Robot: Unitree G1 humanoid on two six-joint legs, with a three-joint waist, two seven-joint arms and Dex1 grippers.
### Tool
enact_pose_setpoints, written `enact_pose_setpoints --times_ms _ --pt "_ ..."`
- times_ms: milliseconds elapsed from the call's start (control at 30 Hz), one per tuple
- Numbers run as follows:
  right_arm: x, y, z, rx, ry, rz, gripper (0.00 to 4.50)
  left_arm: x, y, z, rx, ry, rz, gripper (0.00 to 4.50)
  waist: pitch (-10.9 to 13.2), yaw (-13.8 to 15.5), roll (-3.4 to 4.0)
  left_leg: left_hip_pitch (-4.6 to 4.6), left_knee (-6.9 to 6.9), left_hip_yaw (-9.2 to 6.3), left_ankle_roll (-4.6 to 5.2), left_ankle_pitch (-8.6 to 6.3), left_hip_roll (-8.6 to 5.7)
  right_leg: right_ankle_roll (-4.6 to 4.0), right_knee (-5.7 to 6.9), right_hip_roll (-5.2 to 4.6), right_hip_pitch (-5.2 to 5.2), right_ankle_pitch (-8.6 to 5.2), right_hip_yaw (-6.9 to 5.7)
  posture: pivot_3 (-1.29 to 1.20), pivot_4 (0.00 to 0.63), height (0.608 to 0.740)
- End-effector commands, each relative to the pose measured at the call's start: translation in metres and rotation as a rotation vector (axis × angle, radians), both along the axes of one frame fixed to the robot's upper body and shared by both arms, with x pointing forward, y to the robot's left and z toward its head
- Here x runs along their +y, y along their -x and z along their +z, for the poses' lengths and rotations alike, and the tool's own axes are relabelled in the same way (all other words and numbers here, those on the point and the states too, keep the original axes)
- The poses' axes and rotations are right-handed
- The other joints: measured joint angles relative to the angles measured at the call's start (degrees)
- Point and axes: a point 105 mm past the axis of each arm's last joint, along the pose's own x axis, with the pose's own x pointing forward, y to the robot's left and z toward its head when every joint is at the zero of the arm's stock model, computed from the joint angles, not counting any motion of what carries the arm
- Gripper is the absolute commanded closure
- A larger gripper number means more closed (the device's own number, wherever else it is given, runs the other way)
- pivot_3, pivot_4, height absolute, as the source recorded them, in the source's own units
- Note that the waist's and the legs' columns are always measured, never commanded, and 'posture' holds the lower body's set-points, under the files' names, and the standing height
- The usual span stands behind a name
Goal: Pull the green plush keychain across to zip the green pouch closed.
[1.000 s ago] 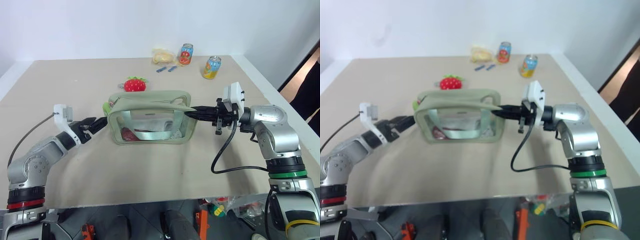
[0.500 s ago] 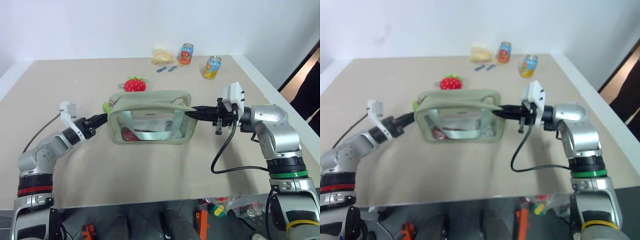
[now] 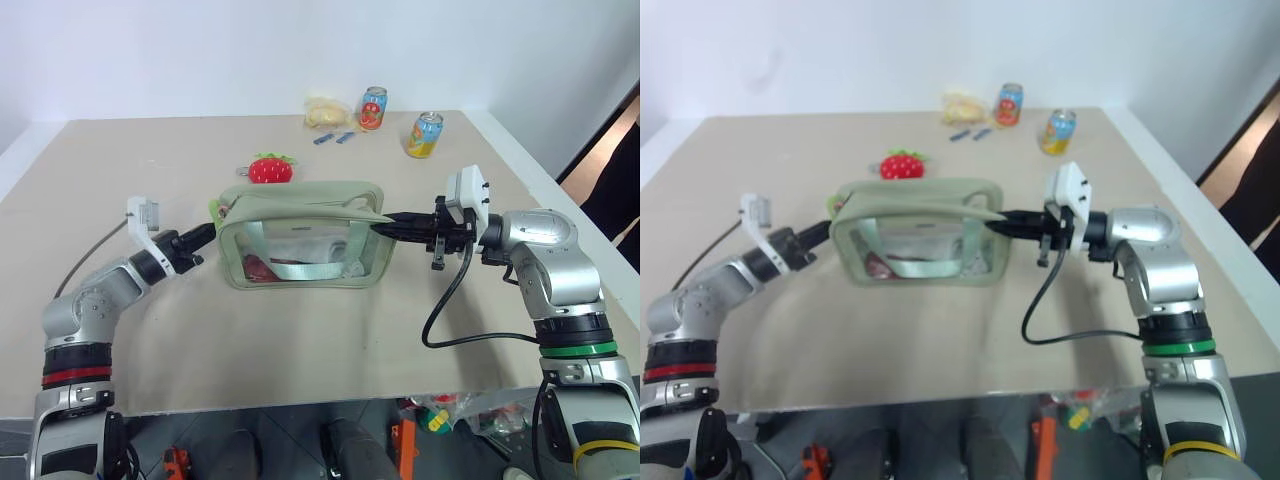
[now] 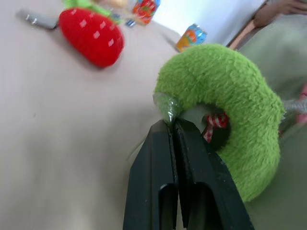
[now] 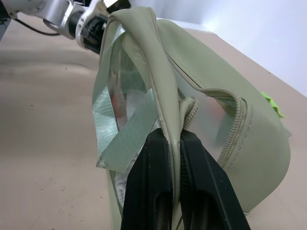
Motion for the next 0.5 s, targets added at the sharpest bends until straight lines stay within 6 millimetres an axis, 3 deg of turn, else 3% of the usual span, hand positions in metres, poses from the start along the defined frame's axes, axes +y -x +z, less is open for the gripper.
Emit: enact_pose_setpoints --times_ms 33,133,267,367,500 --pt "-0.001 0.003 0.007 -0.041 0.014 0.005 4.5 -0.011 0.017 0.075 -0.232 -0.033 -0.071 4.48 0.0 0.0 -0.07 -0.01 0.0 -0.01 0.0 0.0 0.0 0.0 0.0 0.0 0.0 0.0 -0.01 0.0 0.15 0.74" --pt "-0.002 0.002 0.006 -0.04 0.018 0.002 4.5 -0.029 0.026 0.106 -0.317 -0.086 -0.139 4.48 0.0 0.1 -0.08 -0.03 0.01 -0.05 0.0 0.0 -0.02 0.02 -0.01 -0.02 0.01 0.0 -0.04 0.0 0.15 0.74" --pt "-0.002 0.001 0.006 -0.039 0.021 0.001 4.5 -0.053 0.027 0.124 -0.382 -0.136 -0.196 4.48 0.0 0.1 -0.06 0.03 0.0 0.01 -0.01 0.0 -0.05 0.05 -0.01 -0.04 0.06 -0.01 0.02 0.0 0.15 0.74" --pt "-0.002 0.0 0.006 -0.04 0.023 0.001 4.5 -0.074 0.023 0.124 -0.398 -0.187 -0.242 4.48 0.0 0.1 -0.07 0.03 0.0 -0.01 0.0 0.0 -0.04 0.05 -0.01 -0.02 0.04 -0.01 0.01 0.0 0.15 0.74" --pt "-0.003 -0.001 0.006 -0.046 0.028 -0.004 4.5 -0.092 0.015 0.105 -0.344 -0.27 -0.28 4.48 0.0 0.0 -0.07 0.02 0.01 0.0 0.0 0.0 -0.05 0.06 -0.01 -0.02 0.04 -0.01 0.03 0.0 0.15 0.74"
